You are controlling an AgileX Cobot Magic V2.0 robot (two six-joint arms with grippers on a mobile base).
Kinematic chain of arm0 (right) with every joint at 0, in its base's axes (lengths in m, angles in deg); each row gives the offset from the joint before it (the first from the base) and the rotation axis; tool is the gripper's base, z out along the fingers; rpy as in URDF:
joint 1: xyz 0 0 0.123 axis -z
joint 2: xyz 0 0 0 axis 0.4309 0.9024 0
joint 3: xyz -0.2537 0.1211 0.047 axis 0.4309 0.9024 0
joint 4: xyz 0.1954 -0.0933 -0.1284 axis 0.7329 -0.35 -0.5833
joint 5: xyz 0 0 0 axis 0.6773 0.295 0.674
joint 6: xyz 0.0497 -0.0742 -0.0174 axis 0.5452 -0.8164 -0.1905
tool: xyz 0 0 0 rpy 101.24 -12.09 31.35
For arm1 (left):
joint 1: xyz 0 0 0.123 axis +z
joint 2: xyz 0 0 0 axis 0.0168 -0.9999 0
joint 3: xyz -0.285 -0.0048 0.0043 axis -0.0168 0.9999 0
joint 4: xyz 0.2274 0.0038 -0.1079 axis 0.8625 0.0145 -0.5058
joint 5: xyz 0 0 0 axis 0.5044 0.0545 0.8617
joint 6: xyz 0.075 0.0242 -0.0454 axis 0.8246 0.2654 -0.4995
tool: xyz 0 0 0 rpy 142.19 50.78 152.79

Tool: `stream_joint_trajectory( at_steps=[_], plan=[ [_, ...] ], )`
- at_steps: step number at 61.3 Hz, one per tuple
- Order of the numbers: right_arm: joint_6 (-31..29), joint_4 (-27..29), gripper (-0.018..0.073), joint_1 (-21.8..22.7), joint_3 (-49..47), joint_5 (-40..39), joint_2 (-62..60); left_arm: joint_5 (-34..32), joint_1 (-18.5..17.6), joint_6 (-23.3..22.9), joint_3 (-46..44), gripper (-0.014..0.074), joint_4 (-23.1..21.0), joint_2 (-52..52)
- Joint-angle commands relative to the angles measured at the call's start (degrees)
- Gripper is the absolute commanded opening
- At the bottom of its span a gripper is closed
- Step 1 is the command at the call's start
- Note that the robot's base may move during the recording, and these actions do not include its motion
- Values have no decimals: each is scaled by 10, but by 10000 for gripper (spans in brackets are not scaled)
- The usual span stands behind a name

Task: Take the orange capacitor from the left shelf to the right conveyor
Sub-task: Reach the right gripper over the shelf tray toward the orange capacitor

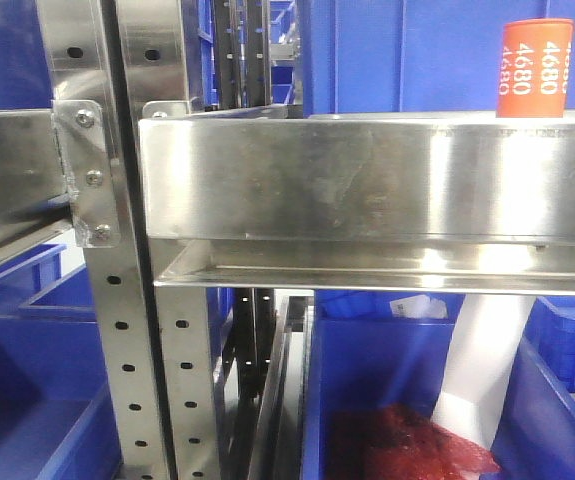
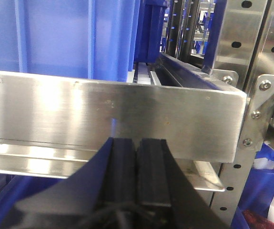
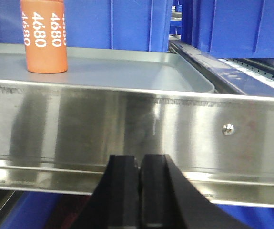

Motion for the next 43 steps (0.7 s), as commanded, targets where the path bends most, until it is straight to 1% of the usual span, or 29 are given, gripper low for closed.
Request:
stream_joint_trajectory(
  at_steps=[1, 43],
  plan=[
    [-4, 0, 36, 2, 1, -51, -12, -51, 1, -1, -4, -105, 0, 11],
    [-4, -1, 36, 2, 1, -51, -12, -51, 1, -1, -4, -105, 0, 11]
  ],
)
